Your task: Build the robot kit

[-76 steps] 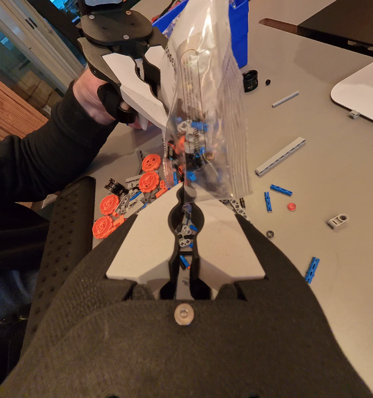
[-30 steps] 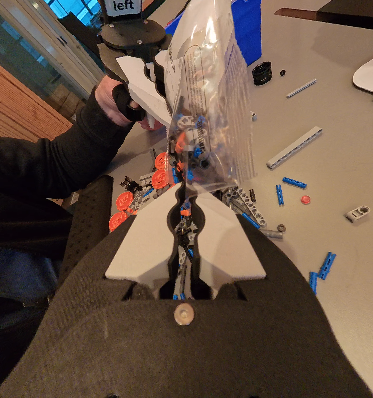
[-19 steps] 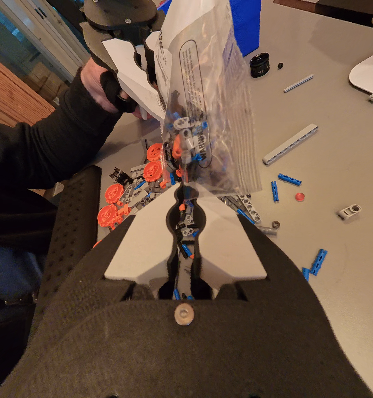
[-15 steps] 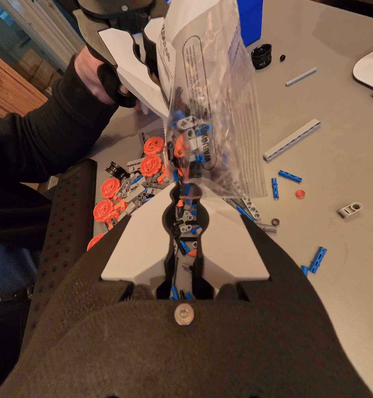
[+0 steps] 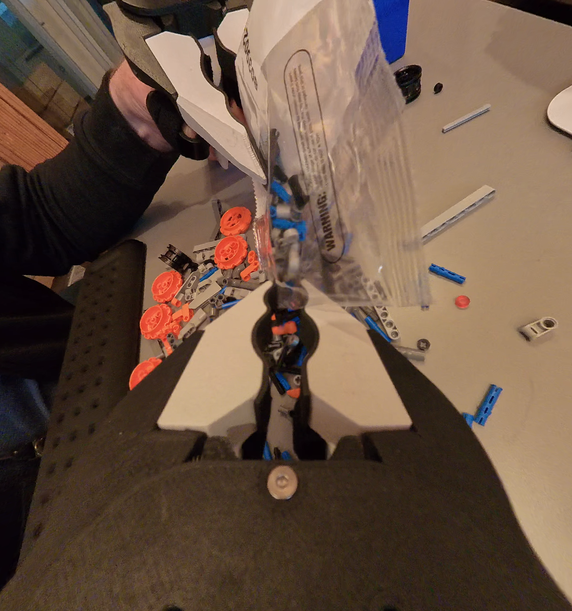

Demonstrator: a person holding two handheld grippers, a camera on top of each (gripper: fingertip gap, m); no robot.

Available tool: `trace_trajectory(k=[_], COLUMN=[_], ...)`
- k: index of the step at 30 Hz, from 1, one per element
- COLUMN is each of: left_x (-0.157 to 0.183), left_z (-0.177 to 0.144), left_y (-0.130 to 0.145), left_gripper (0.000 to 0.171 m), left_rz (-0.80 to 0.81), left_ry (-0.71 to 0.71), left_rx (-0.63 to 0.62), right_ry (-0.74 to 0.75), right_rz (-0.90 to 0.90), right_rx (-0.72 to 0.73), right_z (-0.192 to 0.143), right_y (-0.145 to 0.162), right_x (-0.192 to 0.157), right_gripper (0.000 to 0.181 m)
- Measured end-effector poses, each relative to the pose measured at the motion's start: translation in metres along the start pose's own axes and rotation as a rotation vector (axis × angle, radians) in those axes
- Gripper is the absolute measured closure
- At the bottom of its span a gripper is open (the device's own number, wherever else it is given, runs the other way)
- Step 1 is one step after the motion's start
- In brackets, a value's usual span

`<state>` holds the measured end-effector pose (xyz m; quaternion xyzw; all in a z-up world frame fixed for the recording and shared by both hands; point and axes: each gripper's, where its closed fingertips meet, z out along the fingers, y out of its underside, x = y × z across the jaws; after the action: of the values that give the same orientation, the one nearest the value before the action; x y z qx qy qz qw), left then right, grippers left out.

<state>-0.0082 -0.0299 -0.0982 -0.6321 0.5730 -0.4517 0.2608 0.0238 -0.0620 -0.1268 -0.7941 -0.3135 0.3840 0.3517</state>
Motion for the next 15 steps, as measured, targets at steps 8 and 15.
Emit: trace_trajectory(k=[8, 15], left_x=[-0.002, -0.003], left_z=[0.003, 0.006], left_y=[0.007, 0.016], left_gripper=[0.164, 0.164], left_rz=[-0.047, -0.103], left_ry=[0.01, 0.022], left_rx=[-0.028, -0.068], right_ry=[-0.01, 0.005], right_rz=[0.029, 0.038], right_rx=[-0.024, -0.062], right_z=[0.003, 0.006], right_y=[0.006, 0.011], right_x=[0.001, 0.003], right_gripper=[0.175, 0.169])
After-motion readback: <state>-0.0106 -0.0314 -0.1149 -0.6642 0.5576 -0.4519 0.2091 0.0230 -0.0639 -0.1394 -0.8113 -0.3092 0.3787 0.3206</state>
